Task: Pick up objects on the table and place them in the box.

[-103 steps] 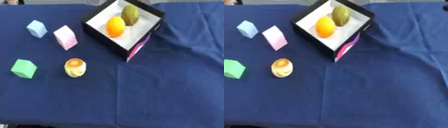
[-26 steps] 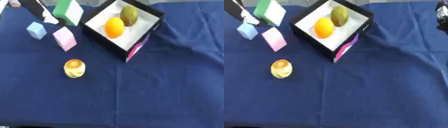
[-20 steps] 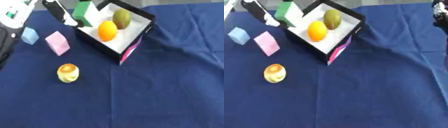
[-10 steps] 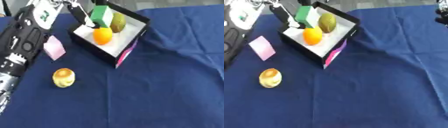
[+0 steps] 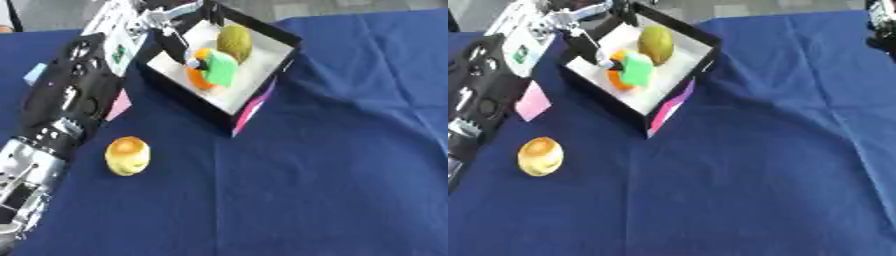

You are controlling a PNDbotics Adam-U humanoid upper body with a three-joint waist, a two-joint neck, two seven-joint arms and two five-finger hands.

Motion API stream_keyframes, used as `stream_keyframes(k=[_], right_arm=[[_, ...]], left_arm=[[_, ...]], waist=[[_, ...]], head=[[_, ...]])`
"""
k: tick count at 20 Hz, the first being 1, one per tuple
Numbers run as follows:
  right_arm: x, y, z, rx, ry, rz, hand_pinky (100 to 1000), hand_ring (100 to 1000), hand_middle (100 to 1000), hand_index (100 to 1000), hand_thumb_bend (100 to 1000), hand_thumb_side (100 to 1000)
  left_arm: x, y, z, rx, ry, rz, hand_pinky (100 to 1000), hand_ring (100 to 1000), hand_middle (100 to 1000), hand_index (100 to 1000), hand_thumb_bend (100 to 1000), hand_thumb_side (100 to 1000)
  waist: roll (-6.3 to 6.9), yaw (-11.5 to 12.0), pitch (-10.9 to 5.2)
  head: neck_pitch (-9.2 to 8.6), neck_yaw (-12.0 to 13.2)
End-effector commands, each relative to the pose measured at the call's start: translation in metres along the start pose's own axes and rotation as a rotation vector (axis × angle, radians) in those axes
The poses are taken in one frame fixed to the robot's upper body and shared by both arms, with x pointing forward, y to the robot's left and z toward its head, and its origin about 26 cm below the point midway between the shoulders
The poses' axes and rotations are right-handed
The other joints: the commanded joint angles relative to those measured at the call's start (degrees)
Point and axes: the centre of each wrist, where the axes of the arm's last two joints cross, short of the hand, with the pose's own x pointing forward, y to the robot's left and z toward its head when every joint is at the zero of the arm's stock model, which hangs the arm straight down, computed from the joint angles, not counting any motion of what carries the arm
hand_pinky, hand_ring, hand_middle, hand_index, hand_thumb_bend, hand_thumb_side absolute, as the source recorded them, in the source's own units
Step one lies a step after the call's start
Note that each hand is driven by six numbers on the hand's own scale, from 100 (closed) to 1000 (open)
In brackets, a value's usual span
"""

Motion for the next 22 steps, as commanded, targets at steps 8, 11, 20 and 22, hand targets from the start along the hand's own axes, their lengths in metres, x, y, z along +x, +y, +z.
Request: stream_keyframes(k=[8,11,20,22], right_arm=[[0.007,-0.005,0.001,-0.007,-0.017,0.010,766,762,687,791,274,434],[0.005,-0.009,0.002,-0.016,-0.011,0.023,766,762,687,792,273,436],[0.003,-0.018,0.002,-0.039,-0.006,0.057,767,762,687,792,266,440],[0.003,-0.019,0.002,-0.042,-0.006,0.062,767,762,687,792,265,440]], left_arm=[[-0.018,0.034,0.018,0.246,0.077,0.020,836,812,774,877,528,195],[-0.037,0.053,0.038,0.247,0.135,0.055,837,817,778,878,526,188],[-0.107,0.077,0.114,-0.043,0.427,0.077,879,883,820,880,638,100],[-0.116,0.079,0.128,-0.083,0.462,0.090,881,887,822,878,637,100]], waist=[[-0.95,1.08,-0.54],[-0.78,1.80,-0.87],[-0.38,3.33,-1.48],[-0.37,3.51,-1.49]], head=[[-0.53,-0.25],[-0.01,-1.01],[0.60,-2.31],[0.52,-2.45]])
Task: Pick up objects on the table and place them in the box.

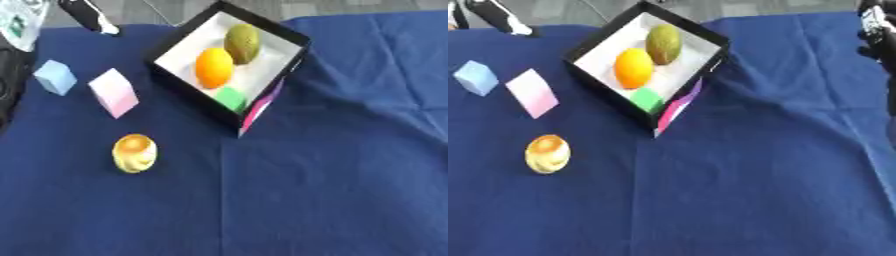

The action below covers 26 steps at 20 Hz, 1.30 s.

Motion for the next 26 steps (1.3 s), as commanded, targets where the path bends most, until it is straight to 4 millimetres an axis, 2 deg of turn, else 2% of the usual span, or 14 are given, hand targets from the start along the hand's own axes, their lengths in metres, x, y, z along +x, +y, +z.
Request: stream_keyframes(k=[1,7,12,18,21,26], right_arm=[[0.012,-0.009,-0.003,-0.016,-0.042,0.026,766,762,687,792,265,440],[0.011,-0.012,-0.003,-0.026,-0.038,0.036,766,762,687,792,267,442],[0.011,-0.013,-0.003,-0.028,-0.038,0.043,766,762,686,792,266,444],[0.012,-0.013,-0.003,-0.025,-0.040,0.053,767,762,687,792,265,446],[0.014,-0.015,-0.004,-0.028,-0.045,0.061,766,762,686,792,265,446],[0.015,-0.014,-0.004,-0.022,-0.048,0.060,766,762,686,792,266,450]], left_arm=[[-0.027,0.026,0.024,-0.022,0.074,-0.013,882,889,823,876,646,100],[-0.045,0.016,0.038,-0.140,0.081,0.023,896,907,839,874,661,100],[-0.052,0.010,0.046,-0.208,0.072,0.030,899,911,836,847,721,100],[-0.067,-0.002,0.064,-0.251,0.069,0.013,893,905,831,833,728,100],[-0.075,-0.003,0.076,-0.307,0.077,-0.035,893,916,841,840,781,100],[-0.081,-0.001,0.090,-0.313,0.082,-0.070,883,906,826,827,755,100]], waist=[[-0.32,0.26,-1.53],[-0.31,0.54,-1.43],[-0.27,0.48,-1.16],[0.17,0.54,-0.80],[0.33,0.55,-0.57],[0.20,0.45,0.02]], head=[[0.02,-0.38],[-0.78,-0.84],[-1.35,0.24],[-2.04,0.63],[-2.56,0.41],[-3.00,0.52]])
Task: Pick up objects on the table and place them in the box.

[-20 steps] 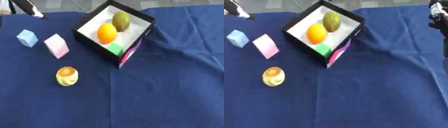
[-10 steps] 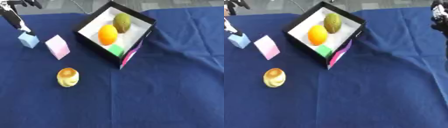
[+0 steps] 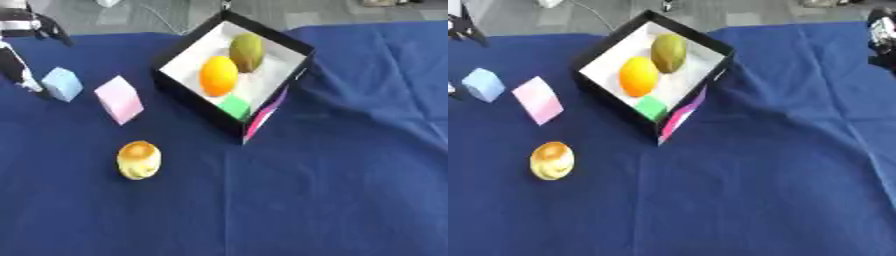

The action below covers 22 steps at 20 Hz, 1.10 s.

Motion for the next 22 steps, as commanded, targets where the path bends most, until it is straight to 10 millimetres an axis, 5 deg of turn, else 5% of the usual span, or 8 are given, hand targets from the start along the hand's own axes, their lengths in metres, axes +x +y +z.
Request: stream_keyframes(k=[1,22], right_arm=[[0.014,-0.006,-0.003,-0.002,-0.045,0.023,766,762,686,792,267,450],[0.015,-0.004,-0.003,-0.002,-0.043,0.026,765,761,684,791,267,462]], left_arm=[[-0.009,0.017,0.021,0.044,0.029,-0.044,882,904,824,825,741,100],[-0.017,0.006,0.009,0.101,0.091,-0.071,877,913,849,829,685,100]], waist=[[0.10,-0.04,0.08],[-0.61,-1.24,2.17]], head=[[-0.98,0.13],[-3.19,0.93]])
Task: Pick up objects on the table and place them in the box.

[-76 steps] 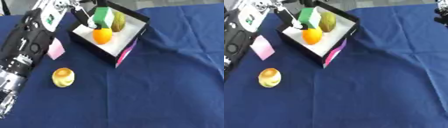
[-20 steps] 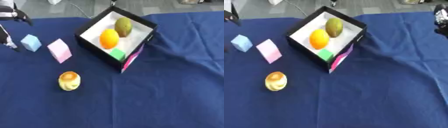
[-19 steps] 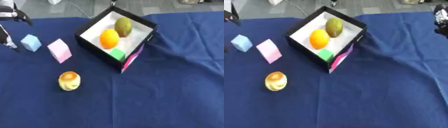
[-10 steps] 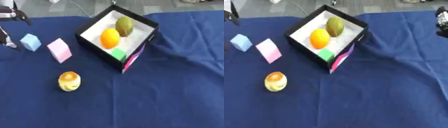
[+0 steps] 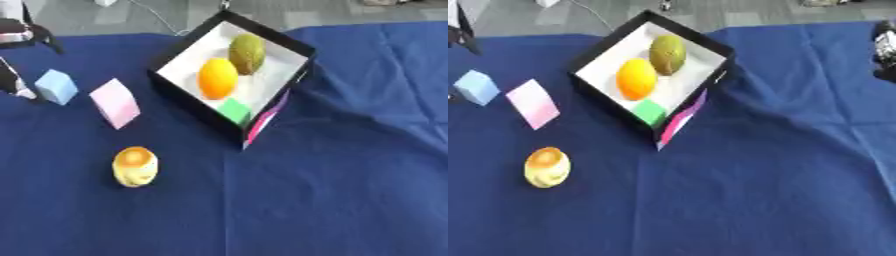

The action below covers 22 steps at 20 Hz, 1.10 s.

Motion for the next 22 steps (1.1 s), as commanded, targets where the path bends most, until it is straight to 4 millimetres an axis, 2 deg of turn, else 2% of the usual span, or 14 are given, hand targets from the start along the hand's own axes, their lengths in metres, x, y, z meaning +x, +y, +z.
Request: stream_keyframes(k=[1,11,22], right_arm=[[0.015,-0.004,-0.002,-0.002,-0.049,0.017,765,761,684,791,268,463],[0.014,-0.003,-0.003,0.002,-0.045,0.019,765,761,684,792,271,470],[0.015,0.000,-0.003,0.014,-0.046,0.022,765,762,684,792,274,478]], left_arm=[[-0.008,0.014,0.010,0.025,0.047,-0.026,877,912,848,826,682,100],[-0.016,0.010,0.010,0.075,0.098,-0.037,875,912,850,814,676,100],[-0.033,0.003,0.017,0.162,0.210,-0.008,867,899,832,801,676,100]], waist=[[-0.58,-0.17,-0.22],[-0.42,-0.89,0.88],[-0.24,-2.07,2.31]], head=[[-1.19,0.21],[-1.48,0.61],[-2.61,2.51]])
